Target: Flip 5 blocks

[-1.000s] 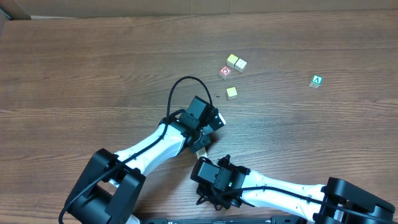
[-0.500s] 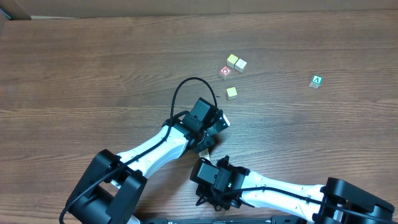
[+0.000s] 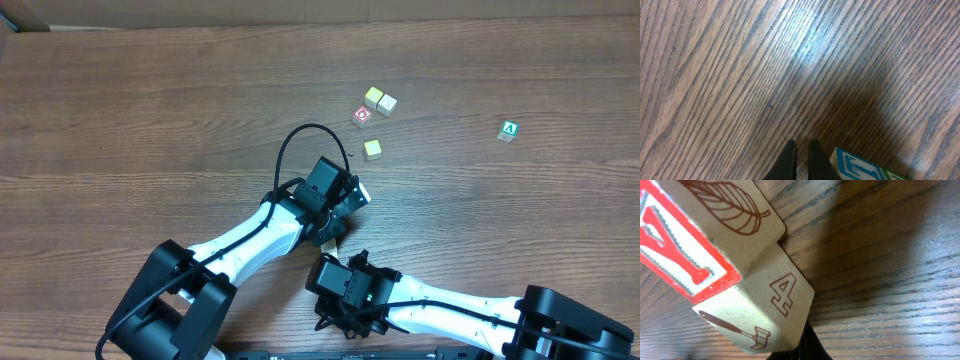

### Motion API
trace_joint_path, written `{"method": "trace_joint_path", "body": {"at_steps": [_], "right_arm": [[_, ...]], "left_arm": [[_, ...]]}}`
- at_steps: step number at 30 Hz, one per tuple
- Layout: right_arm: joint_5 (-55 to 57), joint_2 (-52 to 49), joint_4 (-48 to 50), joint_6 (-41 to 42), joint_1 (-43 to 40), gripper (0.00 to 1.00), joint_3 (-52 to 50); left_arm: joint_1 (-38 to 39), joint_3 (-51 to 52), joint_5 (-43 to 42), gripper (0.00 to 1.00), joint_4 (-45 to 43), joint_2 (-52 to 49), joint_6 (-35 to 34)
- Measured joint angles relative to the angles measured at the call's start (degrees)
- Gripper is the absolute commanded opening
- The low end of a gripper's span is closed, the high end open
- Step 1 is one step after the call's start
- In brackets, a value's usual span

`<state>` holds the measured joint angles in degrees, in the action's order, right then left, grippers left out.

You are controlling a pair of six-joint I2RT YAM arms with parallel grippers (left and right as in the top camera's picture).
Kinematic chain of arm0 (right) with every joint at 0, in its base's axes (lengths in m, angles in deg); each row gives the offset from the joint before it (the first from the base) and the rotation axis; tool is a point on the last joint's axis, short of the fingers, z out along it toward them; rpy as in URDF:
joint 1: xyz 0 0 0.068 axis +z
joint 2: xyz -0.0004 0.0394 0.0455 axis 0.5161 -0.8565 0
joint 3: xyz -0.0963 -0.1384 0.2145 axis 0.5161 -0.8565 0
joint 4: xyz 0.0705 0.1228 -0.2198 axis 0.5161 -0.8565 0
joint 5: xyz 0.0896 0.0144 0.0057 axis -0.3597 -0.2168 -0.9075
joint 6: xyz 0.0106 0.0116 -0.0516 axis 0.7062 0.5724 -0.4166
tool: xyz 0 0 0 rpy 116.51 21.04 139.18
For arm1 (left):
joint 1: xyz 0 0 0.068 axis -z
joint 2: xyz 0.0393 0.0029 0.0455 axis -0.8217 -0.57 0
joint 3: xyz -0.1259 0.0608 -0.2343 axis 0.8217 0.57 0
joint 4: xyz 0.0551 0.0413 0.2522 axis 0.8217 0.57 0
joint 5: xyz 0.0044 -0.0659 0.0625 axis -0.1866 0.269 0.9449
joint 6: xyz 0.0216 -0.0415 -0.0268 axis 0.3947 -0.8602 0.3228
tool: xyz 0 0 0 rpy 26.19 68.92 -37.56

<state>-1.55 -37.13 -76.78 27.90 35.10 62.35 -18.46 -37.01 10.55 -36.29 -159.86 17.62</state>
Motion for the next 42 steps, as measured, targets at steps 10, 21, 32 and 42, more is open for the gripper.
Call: {"method": "trace_joint_path", "body": {"at_steps": [10, 21, 32, 42], "right_arm": [[0.17, -0.09, 0.5, -0.02, 0.37, 0.04, 0.0], [0.0, -0.24, 1.07, 0.0, 1.16, 0.04, 0.0], [0.02, -0.33, 1.22, -0.02, 1.31, 0.04, 0.0], [0.72, -0.42, 1.97, 0.13, 2.12, 0.04, 0.0]], "left_arm": [[0.0, 0.0, -0.5, 0.04, -0.09, 0.0, -0.02], [1.7, 0.0, -0.72, 0.04, -0.83, 0.0, -0.02], [2.23, 0.0, -0.07, 0.04, -1.25, 0.0, -0.72], [2.23, 0.0, 0.11, 0.04, -1.38, 0.0, -1.75]]}}
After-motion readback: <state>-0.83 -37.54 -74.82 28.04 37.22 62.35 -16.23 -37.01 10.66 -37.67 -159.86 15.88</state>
